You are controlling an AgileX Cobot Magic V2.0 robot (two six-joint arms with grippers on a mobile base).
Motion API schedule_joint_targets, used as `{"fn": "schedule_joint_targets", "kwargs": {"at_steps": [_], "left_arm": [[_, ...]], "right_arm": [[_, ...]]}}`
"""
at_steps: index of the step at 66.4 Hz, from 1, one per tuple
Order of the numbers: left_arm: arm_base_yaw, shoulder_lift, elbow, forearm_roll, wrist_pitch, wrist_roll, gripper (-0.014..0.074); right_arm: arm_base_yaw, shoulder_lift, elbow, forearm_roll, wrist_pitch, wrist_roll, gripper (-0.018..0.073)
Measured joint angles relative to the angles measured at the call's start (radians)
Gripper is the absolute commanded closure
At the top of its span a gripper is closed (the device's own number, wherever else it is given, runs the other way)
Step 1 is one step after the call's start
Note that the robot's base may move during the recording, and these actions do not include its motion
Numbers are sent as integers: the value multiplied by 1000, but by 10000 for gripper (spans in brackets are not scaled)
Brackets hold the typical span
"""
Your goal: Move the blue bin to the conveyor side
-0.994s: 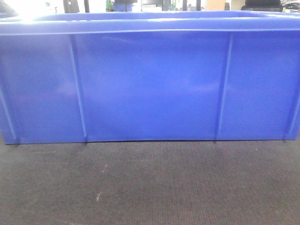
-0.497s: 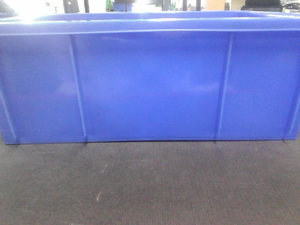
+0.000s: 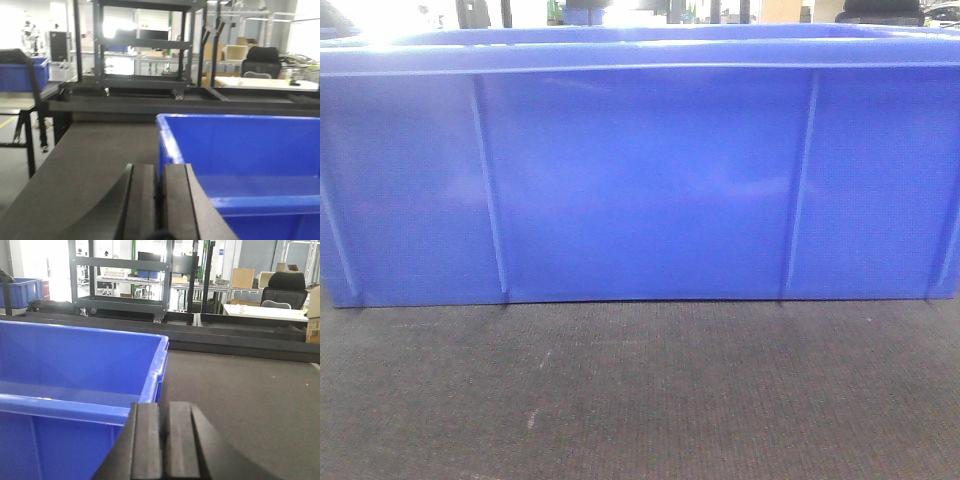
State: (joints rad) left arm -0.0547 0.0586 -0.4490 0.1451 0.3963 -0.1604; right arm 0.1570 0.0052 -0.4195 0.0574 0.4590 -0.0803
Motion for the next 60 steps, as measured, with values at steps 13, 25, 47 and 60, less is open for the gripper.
{"fn": "schedule_joint_targets", "kwargs": {"at_steps": [13, 25, 47, 60], "left_arm": [[101, -33, 138, -7, -68, 0, 613], [126, -54, 346, -9, -222, 0, 613], [128, -54, 450, -9, -330, 0, 613], [128, -54, 450, -9, -333, 0, 613]], "right_arm": [[0, 0, 0, 0, 0, 0, 632], [0, 0, 1, -1, -2, 0, 632], [0, 0, 1, -1, -2, 0, 632], [0, 0, 1, -1, -2, 0, 632]]}}
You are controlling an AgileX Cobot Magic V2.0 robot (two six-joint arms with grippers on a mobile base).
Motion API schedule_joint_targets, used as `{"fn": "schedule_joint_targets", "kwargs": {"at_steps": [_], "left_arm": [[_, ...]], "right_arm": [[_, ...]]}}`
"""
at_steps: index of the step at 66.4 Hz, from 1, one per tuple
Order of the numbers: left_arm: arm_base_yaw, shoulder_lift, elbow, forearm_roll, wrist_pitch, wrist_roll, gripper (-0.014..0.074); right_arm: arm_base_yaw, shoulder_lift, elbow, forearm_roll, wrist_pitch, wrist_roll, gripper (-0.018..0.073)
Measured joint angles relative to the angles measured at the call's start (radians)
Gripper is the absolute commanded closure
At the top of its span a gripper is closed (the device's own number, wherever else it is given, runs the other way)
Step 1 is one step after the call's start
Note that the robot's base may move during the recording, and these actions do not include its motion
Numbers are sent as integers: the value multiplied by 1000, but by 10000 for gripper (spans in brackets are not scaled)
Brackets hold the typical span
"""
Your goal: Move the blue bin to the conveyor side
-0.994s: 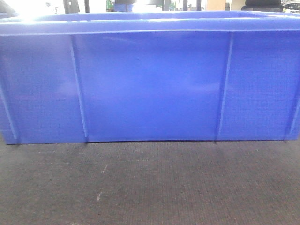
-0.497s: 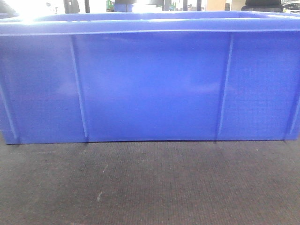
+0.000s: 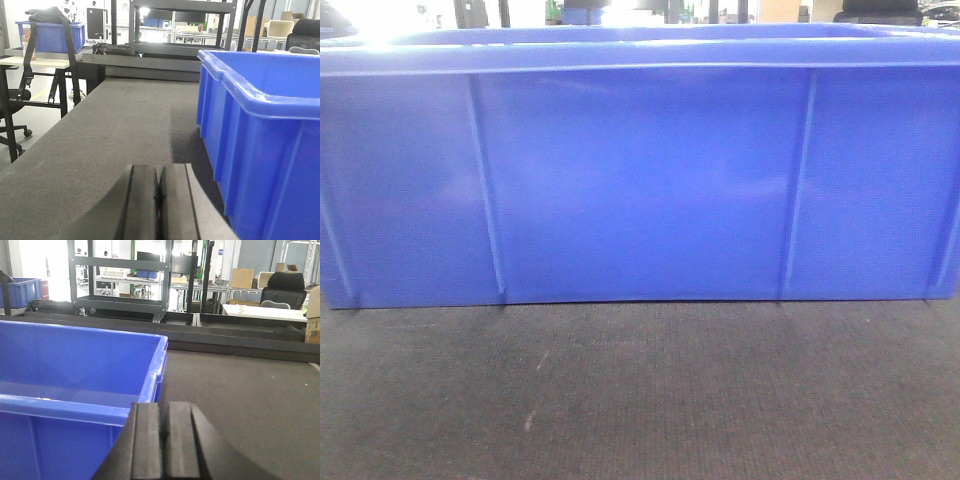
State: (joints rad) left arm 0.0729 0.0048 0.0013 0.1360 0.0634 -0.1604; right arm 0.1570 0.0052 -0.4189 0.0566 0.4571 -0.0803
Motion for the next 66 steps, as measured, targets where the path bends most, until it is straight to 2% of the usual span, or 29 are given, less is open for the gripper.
{"fn": "schedule_joint_targets", "kwargs": {"at_steps": [37, 50, 59, 66], "left_arm": [[0, 0, 0, 0, -2, 0, 613], [0, 0, 0, 0, -2, 0, 613], [0, 0, 0, 0, -2, 0, 613], [0, 0, 0, 0, -2, 0, 613]], "right_arm": [[0, 0, 0, 0, 0, 0, 632], [0, 0, 21, -38, -2, 0, 632], [-40, 0, 106, -37, -40, 0, 632], [-96, 0, 205, 0, -116, 0, 632]]}}
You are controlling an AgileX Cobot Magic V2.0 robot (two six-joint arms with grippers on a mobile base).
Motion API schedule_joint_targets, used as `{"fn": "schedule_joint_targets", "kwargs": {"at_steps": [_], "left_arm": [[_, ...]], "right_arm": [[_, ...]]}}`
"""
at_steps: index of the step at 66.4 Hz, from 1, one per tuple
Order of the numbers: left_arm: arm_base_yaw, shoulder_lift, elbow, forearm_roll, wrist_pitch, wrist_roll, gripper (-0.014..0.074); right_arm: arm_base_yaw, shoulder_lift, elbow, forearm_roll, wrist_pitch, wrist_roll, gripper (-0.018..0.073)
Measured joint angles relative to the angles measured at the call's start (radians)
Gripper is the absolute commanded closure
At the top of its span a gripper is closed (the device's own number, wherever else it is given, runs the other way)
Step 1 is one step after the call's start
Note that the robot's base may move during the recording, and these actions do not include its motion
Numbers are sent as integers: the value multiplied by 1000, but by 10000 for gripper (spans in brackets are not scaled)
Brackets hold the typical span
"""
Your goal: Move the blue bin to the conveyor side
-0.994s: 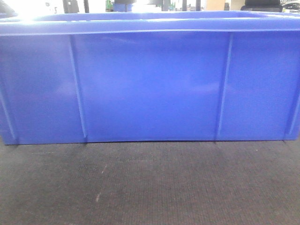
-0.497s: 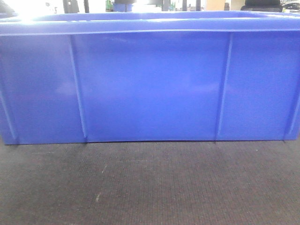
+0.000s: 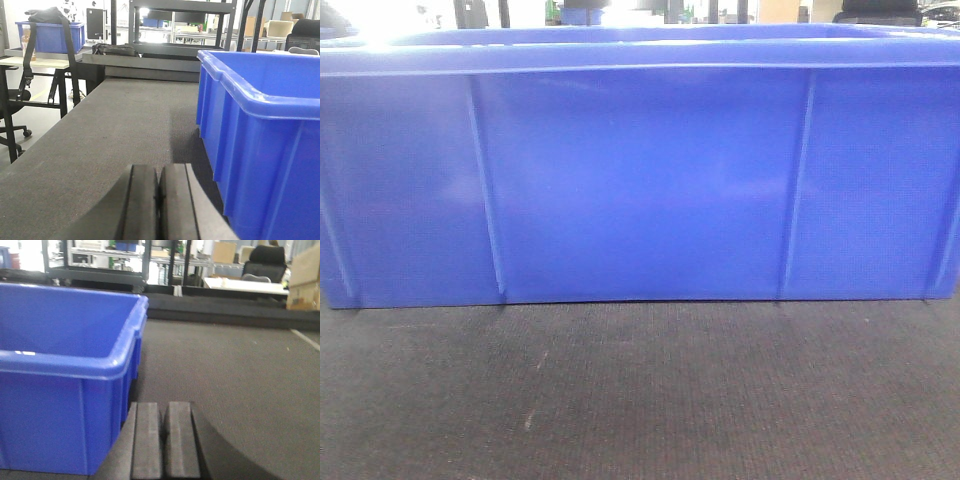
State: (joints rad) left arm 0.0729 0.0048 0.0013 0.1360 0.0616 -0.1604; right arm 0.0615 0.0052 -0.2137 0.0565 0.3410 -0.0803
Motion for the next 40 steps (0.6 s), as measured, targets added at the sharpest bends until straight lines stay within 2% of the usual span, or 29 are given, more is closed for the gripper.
{"fn": "schedule_joint_targets", "kwargs": {"at_steps": [6, 18, 40], "left_arm": [[0, 0, 0, 0, 0, 0, 613], [0, 0, 0, 0, 0, 0, 613], [0, 0, 0, 0, 0, 0, 613]], "right_arm": [[-29, 0, 78, 33, -82, 0, 632], [-35, 2, 207, 74, -256, -2, 632], [-35, 2, 214, 91, -297, -2, 632]]}}
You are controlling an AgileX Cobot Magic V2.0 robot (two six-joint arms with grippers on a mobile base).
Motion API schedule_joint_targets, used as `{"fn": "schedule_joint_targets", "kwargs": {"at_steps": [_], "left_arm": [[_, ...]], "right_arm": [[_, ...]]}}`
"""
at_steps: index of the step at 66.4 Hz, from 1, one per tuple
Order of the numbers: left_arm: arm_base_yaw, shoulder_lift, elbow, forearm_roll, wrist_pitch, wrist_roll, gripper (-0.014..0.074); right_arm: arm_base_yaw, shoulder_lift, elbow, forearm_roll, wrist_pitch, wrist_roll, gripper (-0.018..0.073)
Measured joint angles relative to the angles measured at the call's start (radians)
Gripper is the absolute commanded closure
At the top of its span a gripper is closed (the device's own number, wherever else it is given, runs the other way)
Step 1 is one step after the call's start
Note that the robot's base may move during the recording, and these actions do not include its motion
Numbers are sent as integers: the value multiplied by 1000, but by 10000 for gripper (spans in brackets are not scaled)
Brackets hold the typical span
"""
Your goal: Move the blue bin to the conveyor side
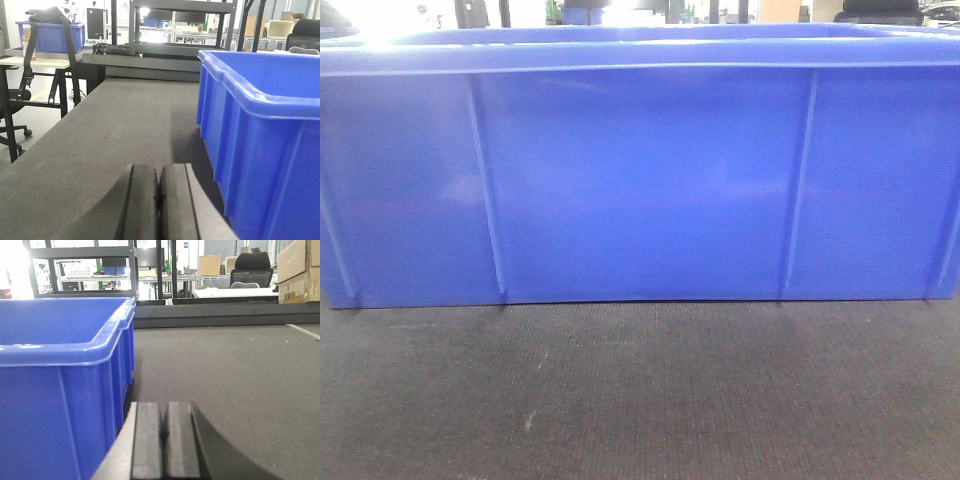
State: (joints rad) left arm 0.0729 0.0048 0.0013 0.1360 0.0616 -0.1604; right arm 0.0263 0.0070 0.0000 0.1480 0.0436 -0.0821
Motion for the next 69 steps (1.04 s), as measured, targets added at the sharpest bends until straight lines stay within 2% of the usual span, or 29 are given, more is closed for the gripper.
{"fn": "schedule_joint_targets", "kwargs": {"at_steps": [69], "left_arm": [[0, 0, 0, 0, 0, 0, 613]], "right_arm": [[0, 0, 0, 0, -2, 0, 632]]}}
